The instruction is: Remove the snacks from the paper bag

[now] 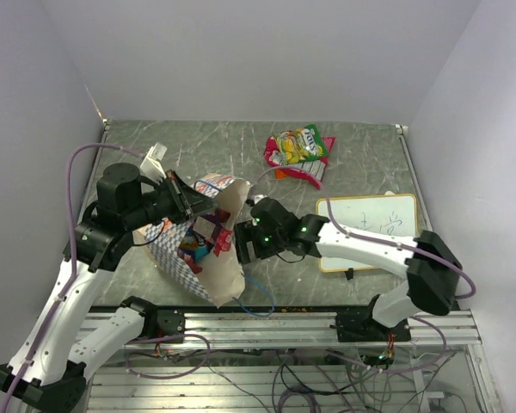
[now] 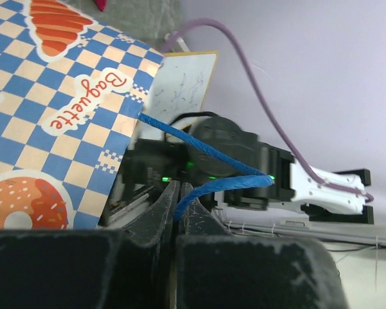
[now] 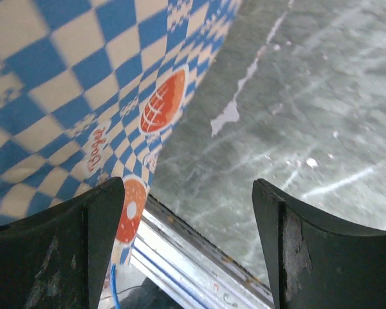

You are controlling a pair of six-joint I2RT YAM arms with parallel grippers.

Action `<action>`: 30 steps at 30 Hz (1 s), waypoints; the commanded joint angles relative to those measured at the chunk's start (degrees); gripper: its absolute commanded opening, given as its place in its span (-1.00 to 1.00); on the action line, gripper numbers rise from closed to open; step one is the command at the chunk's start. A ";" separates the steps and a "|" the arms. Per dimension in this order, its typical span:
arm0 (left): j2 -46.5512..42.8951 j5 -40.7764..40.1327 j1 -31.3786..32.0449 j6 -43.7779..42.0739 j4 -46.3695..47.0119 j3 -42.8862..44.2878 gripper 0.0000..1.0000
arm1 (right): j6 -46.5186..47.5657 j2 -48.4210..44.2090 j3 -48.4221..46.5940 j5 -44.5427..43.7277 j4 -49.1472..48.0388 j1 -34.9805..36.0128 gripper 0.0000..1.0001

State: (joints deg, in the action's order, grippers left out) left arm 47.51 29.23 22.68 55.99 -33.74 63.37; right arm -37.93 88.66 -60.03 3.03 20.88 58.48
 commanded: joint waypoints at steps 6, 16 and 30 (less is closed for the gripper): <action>-0.97 -7.94 0.70 1.00 -7.95 3.77 -0.86 | 3.09 -17.33 1.71 -12.01 12.36 0.16 0.61; 1.80 -10.18 0.70 7.10 -11.74 8.72 -0.86 | 16.40 -25.97 -4.97 -11.24 15.53 0.26 0.61; 2.04 -14.65 0.69 8.47 -12.66 10.28 -0.86 | 28.27 -21.04 -11.00 -5.28 7.67 3.98 0.69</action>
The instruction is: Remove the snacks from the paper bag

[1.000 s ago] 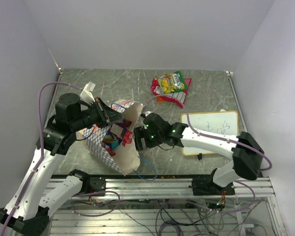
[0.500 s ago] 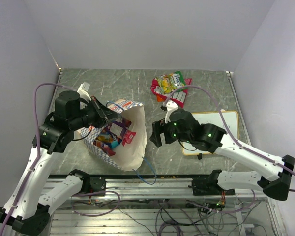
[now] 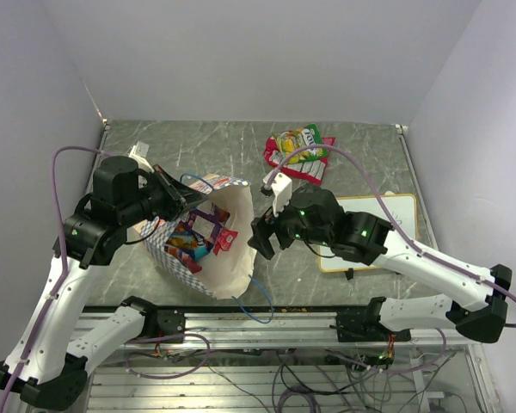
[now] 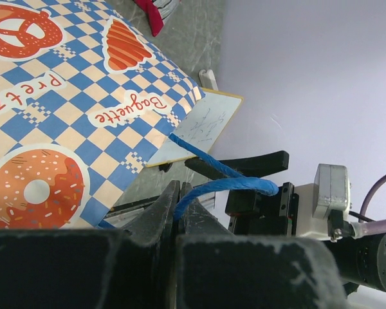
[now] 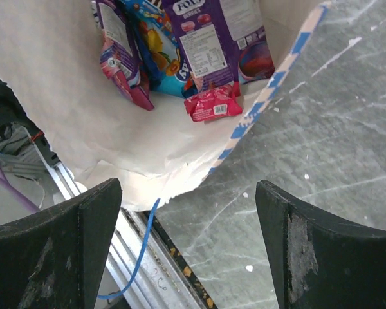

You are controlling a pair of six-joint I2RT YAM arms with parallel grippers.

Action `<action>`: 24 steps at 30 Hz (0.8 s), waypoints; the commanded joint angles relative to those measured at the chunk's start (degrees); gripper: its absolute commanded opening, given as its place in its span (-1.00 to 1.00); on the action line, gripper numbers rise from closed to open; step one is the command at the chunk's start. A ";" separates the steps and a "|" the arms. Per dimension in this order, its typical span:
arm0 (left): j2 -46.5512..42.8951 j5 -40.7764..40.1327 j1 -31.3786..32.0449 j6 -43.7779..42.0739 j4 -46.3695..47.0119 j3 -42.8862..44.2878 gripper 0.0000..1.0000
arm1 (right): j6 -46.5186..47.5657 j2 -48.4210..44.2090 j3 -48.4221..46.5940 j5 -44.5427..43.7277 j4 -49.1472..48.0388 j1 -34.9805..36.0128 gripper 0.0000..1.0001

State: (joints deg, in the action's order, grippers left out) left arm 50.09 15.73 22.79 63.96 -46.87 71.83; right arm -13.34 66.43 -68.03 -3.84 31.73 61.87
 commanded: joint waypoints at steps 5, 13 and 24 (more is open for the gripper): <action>0.03 -0.87 0.59 -0.74 3.15 2.34 -0.86 | 1.19 2.55 -1.99 0.39 -6.74 1.06 0.59; -4.16 -3.08 0.59 -4.65 4.82 0.31 -0.86 | -0.43 2.51 1.83 0.28 -22.97 3.98 0.30; -2.62 3.08 0.59 -15.60 0.91 4.34 -0.86 | 16.89 5.94 15.10 -7.01 -43.54 11.98 -0.02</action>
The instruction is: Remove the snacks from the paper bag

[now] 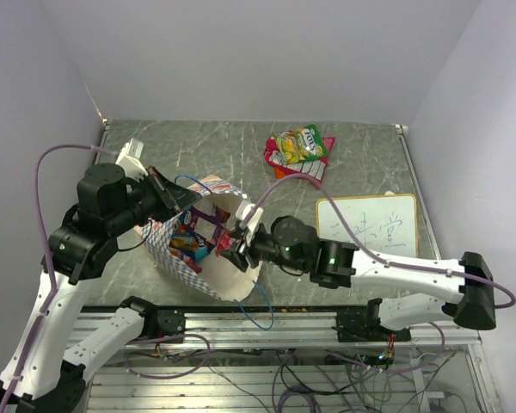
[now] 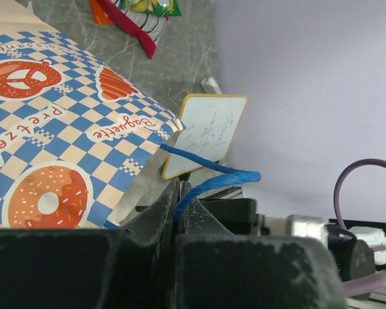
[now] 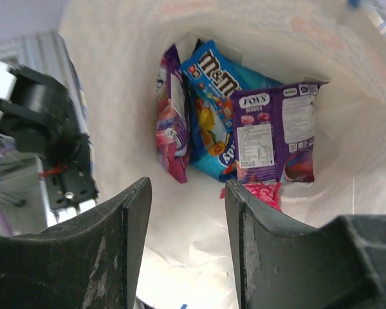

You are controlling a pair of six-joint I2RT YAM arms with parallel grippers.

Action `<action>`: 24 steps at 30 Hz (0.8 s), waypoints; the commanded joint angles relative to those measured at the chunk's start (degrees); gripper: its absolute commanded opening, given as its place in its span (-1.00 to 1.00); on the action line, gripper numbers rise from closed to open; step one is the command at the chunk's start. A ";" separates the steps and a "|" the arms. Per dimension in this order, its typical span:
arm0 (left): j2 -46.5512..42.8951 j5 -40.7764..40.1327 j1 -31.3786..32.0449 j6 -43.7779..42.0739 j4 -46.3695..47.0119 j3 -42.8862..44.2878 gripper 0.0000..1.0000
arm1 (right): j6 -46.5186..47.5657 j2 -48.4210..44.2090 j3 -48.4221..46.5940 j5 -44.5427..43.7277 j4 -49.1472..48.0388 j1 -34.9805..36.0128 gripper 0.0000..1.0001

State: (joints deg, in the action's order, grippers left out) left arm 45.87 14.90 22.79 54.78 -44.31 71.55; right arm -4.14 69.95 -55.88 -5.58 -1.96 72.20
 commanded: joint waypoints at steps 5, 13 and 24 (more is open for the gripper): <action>2.38 6.04 0.60 -8.78 -2.87 4.25 -0.86 | 11.42 8.35 6.21 -8.65 -17.48 1.78 -0.04; 3.43 4.14 0.59 -12.73 -7.81 4.55 -0.86 | 20.28 20.95 4.93 -13.02 -27.85 1.99 -0.23; 1.25 1.64 0.60 -8.30 -8.65 6.28 -0.86 | 25.25 35.15 -1.03 -9.70 -35.92 0.30 -0.18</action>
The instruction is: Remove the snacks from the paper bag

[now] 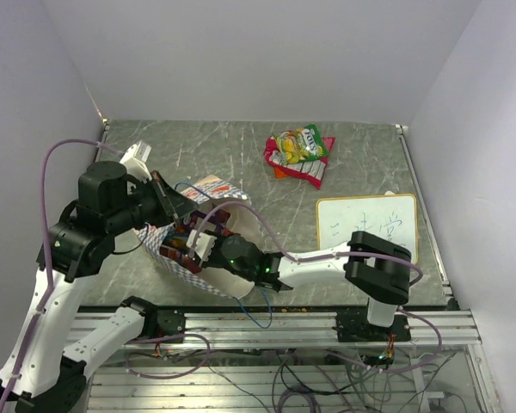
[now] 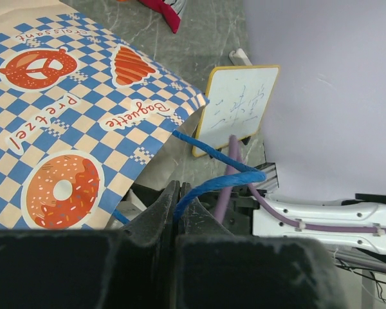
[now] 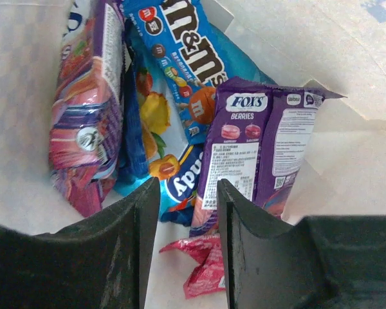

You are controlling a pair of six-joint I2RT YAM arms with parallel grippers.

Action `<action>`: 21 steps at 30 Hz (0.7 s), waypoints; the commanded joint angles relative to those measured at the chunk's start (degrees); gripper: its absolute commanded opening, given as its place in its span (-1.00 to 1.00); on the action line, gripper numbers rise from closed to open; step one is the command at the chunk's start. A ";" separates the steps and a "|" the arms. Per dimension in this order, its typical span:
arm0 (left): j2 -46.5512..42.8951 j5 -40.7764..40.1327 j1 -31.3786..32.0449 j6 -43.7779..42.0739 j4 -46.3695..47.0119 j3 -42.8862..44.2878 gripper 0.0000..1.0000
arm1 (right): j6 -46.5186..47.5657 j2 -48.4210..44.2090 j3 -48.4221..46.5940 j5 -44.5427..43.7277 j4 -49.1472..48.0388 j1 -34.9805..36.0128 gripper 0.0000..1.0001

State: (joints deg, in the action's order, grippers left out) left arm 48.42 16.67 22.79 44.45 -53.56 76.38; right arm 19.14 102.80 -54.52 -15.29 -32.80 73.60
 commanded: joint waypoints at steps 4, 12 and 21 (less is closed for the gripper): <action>-0.98 -0.86 0.59 2.70 2.18 3.19 -0.86 | 0.62 2.44 -3.25 -2.11 -4.09 -2.35 -0.20; 0.11 0.12 0.59 1.45 3.60 3.48 -0.86 | -4.87 4.46 -1.99 2.26 -6.78 -5.26 -0.10; 0.93 2.02 0.59 0.74 3.91 3.79 -0.86 | -3.05 9.77 -6.34 0.45 -6.81 -5.84 0.20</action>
State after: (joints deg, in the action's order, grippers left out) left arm 50.24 16.67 22.79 45.82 -51.94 77.97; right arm 15.22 109.27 -56.77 -12.86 -37.87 67.99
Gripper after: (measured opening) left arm 0.081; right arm 0.573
